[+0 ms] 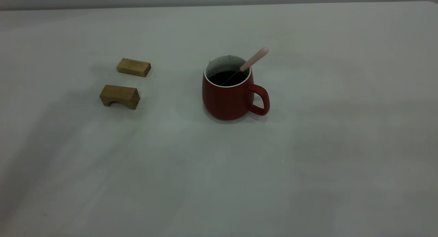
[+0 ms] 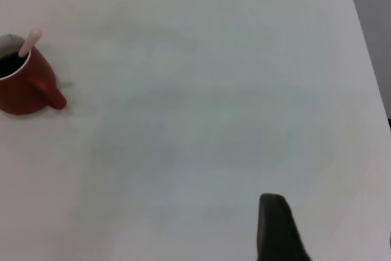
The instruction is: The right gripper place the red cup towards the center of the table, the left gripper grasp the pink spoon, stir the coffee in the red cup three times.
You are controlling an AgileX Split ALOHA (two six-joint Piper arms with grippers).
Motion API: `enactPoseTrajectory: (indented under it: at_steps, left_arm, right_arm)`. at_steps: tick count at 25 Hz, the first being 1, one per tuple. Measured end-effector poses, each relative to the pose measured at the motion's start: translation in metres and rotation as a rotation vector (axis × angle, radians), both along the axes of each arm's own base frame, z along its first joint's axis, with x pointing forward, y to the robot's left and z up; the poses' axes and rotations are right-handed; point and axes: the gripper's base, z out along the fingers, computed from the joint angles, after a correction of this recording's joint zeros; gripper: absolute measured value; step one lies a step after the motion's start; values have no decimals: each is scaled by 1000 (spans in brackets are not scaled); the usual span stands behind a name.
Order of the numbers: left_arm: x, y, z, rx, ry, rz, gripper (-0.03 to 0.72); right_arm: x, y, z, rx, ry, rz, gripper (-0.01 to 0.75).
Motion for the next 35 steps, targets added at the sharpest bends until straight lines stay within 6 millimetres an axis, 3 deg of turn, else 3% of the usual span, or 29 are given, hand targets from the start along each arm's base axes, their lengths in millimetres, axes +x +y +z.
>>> enactPoseTrajectory:
  at_steps: [8,13,18,22,26,35]
  left_arm:
    - [-138,47,-21,129,26,9,521]
    - [-208,79,-35,110,-48,150,521]
    - [-271,92,-51,81,-209,269,521]
    - [-298,93,-71,60,-323,293,521]
    - [-310,94,-91,48,-372,332,521]
    - [-335,102,-96,62,-515,421,522]
  right_arm:
    - [0,0,0,0,0,0,473]
    - [0,0,0,0,0,0,473]
    - [0,0,0,0,0,0,473]
    - [0,0,0,0,0,0,473]
    - [0,0,0,0,0,0,473]
    - [0,0,0,0,0,0,473]
